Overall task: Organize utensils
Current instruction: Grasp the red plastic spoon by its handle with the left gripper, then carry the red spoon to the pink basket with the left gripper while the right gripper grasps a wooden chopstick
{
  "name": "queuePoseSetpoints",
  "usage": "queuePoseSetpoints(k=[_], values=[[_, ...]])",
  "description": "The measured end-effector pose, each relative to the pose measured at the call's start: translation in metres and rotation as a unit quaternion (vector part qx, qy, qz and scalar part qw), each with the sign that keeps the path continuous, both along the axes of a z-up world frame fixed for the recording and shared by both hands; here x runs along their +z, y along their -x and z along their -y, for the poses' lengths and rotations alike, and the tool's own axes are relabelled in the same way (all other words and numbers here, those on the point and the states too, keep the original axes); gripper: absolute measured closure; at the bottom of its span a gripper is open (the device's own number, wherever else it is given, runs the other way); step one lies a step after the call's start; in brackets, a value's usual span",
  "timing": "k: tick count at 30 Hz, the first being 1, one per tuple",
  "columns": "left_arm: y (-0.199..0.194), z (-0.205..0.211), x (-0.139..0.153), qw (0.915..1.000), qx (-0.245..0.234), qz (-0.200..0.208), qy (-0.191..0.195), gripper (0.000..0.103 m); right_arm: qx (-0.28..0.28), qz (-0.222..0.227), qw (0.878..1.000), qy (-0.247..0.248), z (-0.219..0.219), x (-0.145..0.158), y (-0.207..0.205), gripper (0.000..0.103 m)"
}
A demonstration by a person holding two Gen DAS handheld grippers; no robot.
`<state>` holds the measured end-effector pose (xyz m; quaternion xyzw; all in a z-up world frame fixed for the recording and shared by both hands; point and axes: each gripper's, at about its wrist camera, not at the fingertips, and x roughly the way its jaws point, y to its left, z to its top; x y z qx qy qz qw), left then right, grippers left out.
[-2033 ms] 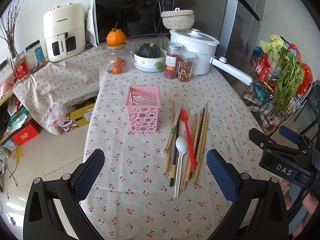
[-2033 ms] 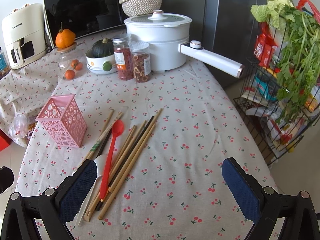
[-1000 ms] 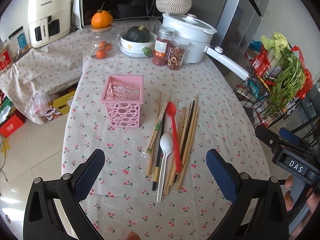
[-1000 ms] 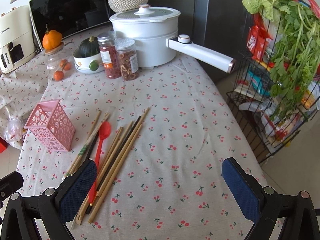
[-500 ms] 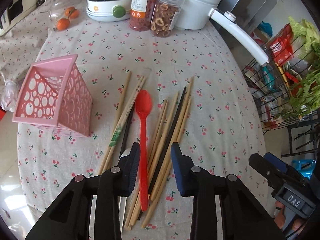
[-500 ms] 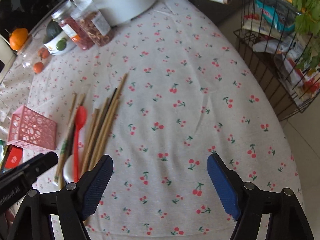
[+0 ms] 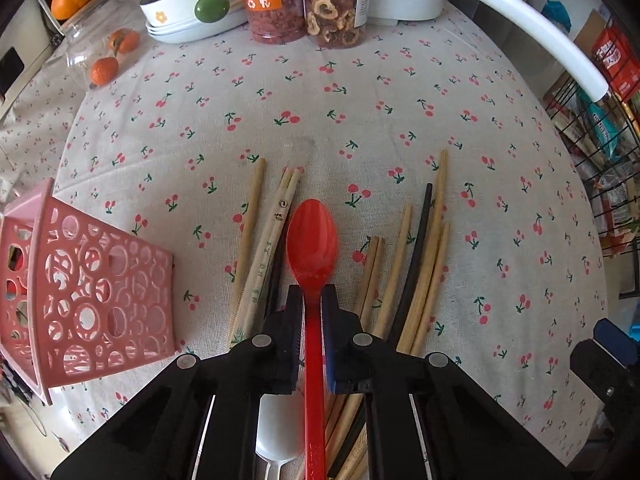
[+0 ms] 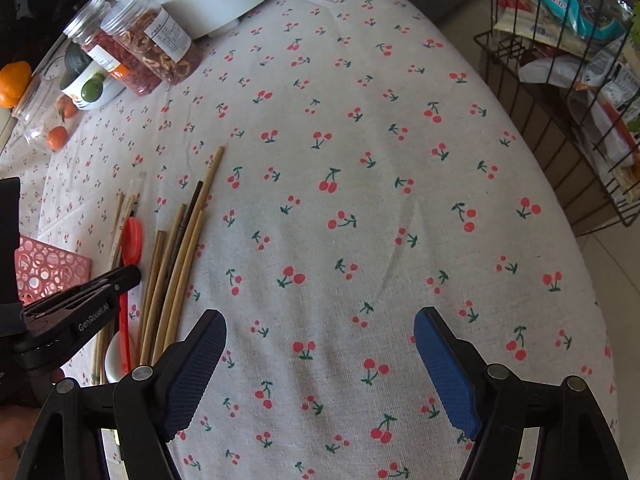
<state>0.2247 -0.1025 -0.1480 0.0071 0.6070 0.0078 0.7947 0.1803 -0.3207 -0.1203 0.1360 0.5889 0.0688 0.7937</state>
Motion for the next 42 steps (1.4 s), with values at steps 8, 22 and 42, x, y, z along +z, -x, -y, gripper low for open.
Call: queuePoseSetpoints(k=[8,22,42], values=[[0.038,-0.017,0.079,0.9916,-0.036,0.107,0.063,0.094,0.004,-0.004,1.0,-0.009,-0.014,-0.014,-0.01,0.034],[0.133,-0.093,0.134,0.9671,-0.022,0.219,0.128,0.094,0.045,-0.023,0.998,-0.029,-0.1,-0.04,-0.022,0.072],[0.142,-0.116,0.141,0.9642,-0.013,0.231,0.129,0.094,0.034,-0.06,0.997,-0.024,-0.097,-0.043,-0.012,0.099]])
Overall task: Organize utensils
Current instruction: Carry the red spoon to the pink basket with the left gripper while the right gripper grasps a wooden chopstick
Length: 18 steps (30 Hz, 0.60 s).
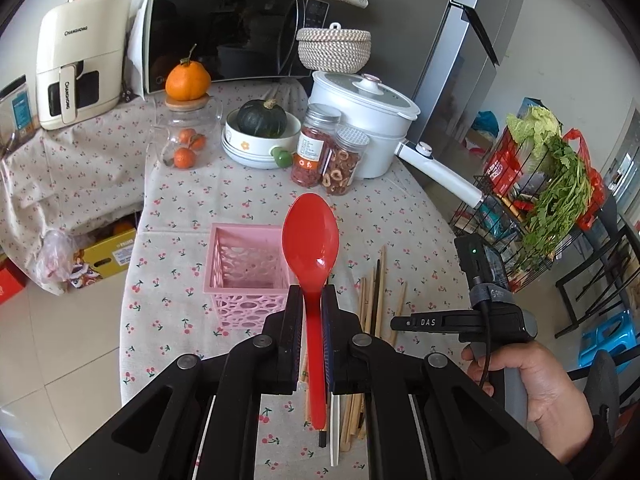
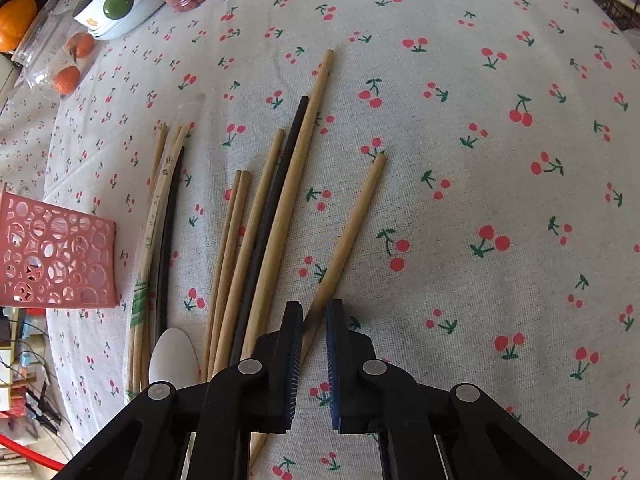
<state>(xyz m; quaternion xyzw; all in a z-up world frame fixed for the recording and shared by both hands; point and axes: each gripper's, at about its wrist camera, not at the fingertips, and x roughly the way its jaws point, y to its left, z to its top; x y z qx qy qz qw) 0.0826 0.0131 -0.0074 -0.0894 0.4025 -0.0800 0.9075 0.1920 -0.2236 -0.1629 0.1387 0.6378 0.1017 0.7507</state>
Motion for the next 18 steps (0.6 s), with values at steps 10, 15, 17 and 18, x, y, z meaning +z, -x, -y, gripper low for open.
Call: queuePoseSetpoints(k=[10,15,17,18], values=[[-0.001,0.0,0.005,0.9998,0.009,0.018,-0.006,0.094,0.044,0.061,0.995,0.06,-0.031,0.005,0.003,0.095],[0.004,-0.015,0.021,0.9973,0.032,0.065,-0.013,0.094,0.005,0.051,0.999,0.017,-0.016,0.005,0.002,0.098],[0.007,-0.025,0.031,0.9953,0.044,0.087,-0.003,0.094,-0.001,0.065,0.998,0.009,-0.016,0.014,0.004,0.098],[0.008,-0.031,0.035,0.9939,0.051,0.098,0.002,0.094,0.0,0.075,0.997,0.007,-0.015,0.021,0.005,0.098]])
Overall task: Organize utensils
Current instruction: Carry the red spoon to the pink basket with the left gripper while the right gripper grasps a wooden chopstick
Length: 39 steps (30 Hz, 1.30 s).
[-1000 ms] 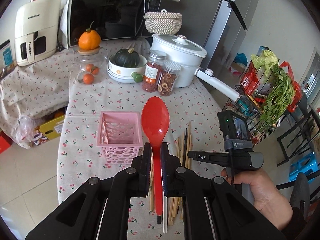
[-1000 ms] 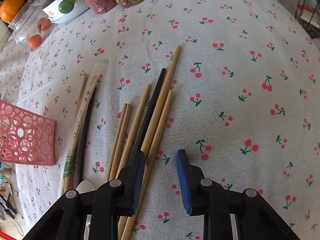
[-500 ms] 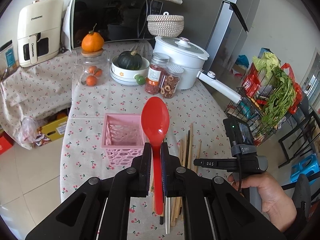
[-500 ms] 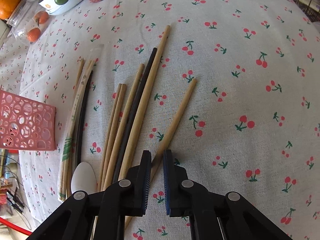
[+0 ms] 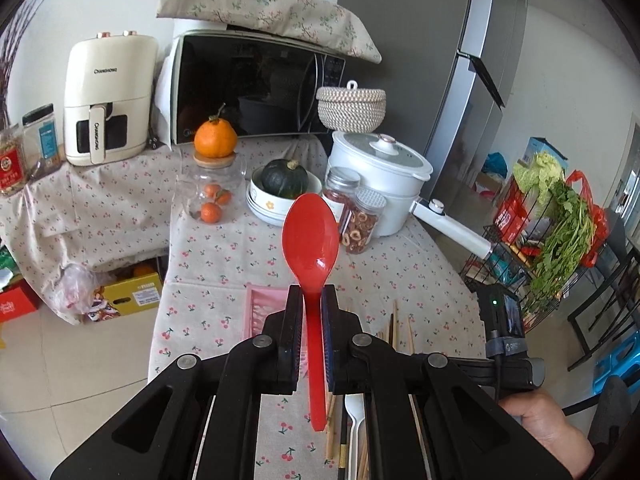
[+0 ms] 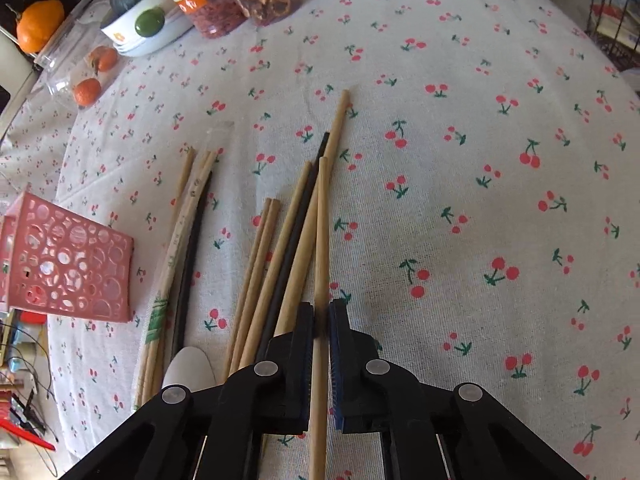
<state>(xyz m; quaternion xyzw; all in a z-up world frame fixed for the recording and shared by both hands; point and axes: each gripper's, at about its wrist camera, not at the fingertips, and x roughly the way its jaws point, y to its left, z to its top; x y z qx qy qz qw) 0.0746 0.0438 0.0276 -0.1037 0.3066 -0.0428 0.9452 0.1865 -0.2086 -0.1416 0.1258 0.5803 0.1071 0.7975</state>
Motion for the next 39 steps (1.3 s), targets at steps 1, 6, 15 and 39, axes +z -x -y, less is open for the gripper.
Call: queuePoseSetpoints(k=[1,6,15,39], values=[[0.001,-0.005,0.004,0.9999,0.009,0.013,0.005,0.094,0.002,0.011,1.0,-0.004,0.0,0.008,0.002,0.098],[0.003,-0.023,0.018,0.9947,0.051,0.086,0.02,0.094,0.004,0.067,0.997,-0.035,0.004,0.049,0.022,0.098],[-0.025,-0.019,-0.003,0.9835,0.077,0.16,-0.036,0.094,0.04,0.165,0.983,-0.063,-0.003,0.107,0.068,0.098],[-0.037,-0.035,-0.036,0.9963,0.081,-0.026,0.017,0.035,0.065,0.257,0.959,-0.101,-0.01,0.154,0.092,0.098]])
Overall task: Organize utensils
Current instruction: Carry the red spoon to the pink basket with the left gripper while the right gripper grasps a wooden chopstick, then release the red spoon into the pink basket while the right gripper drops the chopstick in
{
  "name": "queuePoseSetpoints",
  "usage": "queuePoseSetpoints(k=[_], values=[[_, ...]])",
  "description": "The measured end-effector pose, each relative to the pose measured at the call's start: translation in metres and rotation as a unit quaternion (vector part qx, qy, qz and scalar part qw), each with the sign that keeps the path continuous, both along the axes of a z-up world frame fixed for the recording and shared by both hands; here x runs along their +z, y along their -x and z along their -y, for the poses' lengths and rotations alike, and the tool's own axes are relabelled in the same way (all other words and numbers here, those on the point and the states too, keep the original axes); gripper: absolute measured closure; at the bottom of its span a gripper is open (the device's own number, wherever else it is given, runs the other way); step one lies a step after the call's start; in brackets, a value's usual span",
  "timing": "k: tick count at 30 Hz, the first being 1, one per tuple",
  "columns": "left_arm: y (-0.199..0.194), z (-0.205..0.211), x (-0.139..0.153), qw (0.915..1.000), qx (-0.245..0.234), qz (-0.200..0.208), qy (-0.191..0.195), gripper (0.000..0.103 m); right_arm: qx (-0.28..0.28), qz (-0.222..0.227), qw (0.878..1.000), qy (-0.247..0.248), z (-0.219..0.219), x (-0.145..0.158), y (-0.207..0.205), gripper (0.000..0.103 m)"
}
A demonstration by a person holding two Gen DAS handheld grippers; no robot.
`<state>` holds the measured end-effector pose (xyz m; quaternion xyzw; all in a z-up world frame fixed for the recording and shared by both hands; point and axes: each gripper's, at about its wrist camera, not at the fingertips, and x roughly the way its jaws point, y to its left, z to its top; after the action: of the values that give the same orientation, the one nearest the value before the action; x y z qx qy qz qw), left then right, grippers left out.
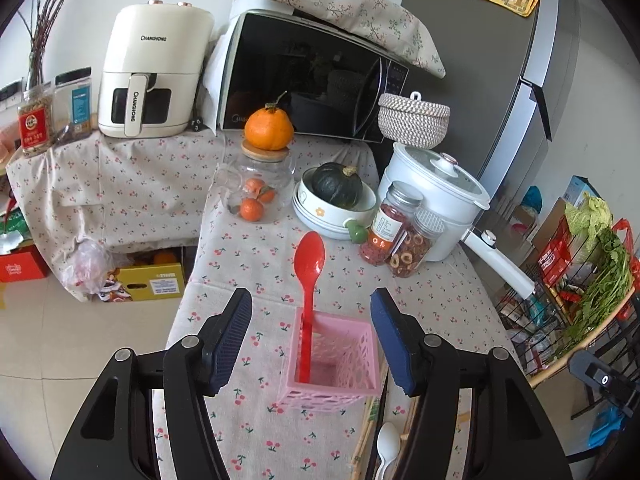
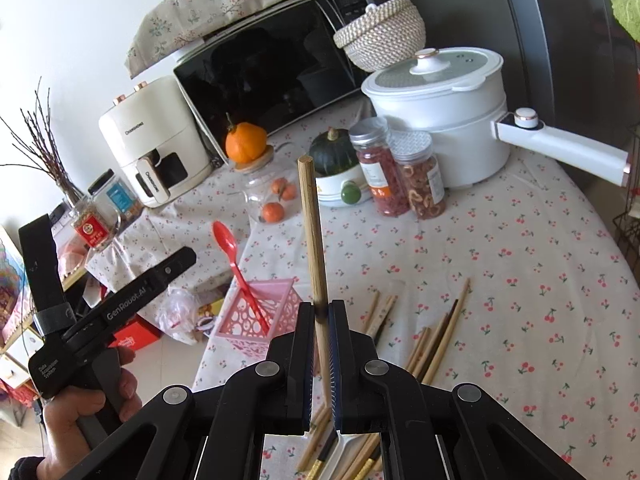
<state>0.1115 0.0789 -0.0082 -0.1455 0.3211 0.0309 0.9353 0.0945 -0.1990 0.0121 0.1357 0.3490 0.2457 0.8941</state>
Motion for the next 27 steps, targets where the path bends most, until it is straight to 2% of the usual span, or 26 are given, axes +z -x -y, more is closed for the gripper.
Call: queuePoseSetpoints(k=[3,7,10,17,23,27], values=[[0.012,-0.006,-0.003,0.9979,0.018,-0.061,-0.01,0.03,0.004,0.019,1.0,-0.011,-0.002,0.013,0.004,0.098],[0.022,-0.022,-0.014,0.9933,0.019,-0.11,0.032,0.03,0.01,0.039,0.999,-0.019,-0.014,0.028,0.008,0.098],[0.024,-0.031,-0.017,0.9916,0.022,-0.118,0.048,0.03,0.015,0.047,0.998,-0.028,-0.029,0.042,0.004,0.098],[0.021,-0.036,-0.016,0.9899,0.005,-0.133,0.05,0.029,0.015,0.074,0.997,-0.022,-0.074,0.059,-0.016,0.098],[0.02,-0.042,-0.02,0.9884,0.002,-0.146,0.044,0.028,0.002,0.089,0.996,0.0,-0.098,0.05,-0.038,0.098],[0.019,-0.046,-0.025,0.9867,0.005,-0.156,0.046,0.027,0.004,0.067,0.998,0.009,-0.107,0.032,-0.053,0.099]])
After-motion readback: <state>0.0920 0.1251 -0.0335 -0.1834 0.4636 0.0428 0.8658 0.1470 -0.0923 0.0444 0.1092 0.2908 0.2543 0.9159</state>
